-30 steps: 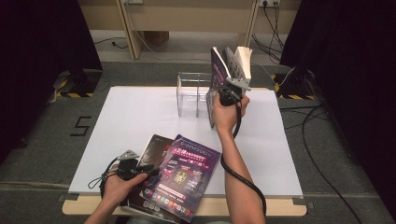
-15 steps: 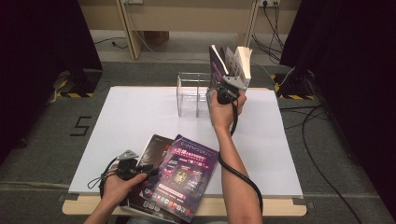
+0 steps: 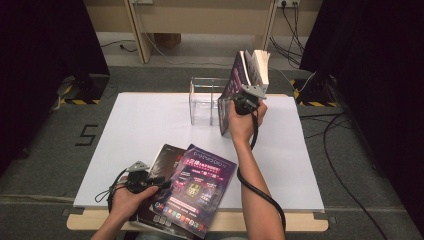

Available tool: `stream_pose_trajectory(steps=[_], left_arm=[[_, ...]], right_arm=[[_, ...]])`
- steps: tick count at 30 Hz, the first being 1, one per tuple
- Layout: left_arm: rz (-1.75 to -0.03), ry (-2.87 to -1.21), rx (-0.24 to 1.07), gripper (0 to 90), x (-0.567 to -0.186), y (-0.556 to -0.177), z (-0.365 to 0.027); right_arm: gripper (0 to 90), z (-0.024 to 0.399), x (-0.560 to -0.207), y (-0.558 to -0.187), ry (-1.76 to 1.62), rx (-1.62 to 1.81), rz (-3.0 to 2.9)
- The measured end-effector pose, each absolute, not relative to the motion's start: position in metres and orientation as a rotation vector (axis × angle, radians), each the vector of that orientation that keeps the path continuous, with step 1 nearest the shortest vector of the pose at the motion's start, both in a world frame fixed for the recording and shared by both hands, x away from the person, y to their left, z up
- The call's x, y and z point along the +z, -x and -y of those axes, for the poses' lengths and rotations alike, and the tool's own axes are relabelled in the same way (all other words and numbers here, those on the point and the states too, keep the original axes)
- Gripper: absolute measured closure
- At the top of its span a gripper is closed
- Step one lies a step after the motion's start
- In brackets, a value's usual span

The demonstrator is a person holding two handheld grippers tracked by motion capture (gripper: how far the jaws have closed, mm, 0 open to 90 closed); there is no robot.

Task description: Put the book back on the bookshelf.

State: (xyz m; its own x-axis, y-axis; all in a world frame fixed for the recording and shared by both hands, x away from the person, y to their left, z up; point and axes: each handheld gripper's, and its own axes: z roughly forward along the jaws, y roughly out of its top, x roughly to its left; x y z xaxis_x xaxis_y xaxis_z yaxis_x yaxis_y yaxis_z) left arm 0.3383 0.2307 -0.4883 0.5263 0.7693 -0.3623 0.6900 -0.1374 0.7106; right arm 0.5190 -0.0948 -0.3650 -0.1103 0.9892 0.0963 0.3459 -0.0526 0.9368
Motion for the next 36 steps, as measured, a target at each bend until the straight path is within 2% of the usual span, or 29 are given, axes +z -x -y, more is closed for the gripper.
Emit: stream_pose_trajectory(steps=[12,36], left_arm=[[-1.2,-1.873,0.111,60.0,-0.489,-0.338,-0.229],[-1.21,-1.873,0.131,58.5,-0.488,-0.338,-0.228]], right_arm=[[68.3,0.099,-0.365,-0.505,-1.471,1.186,-1.562],[66.7,0.109,-0.375,-0.473,-1.52,1.211,-1.647]])
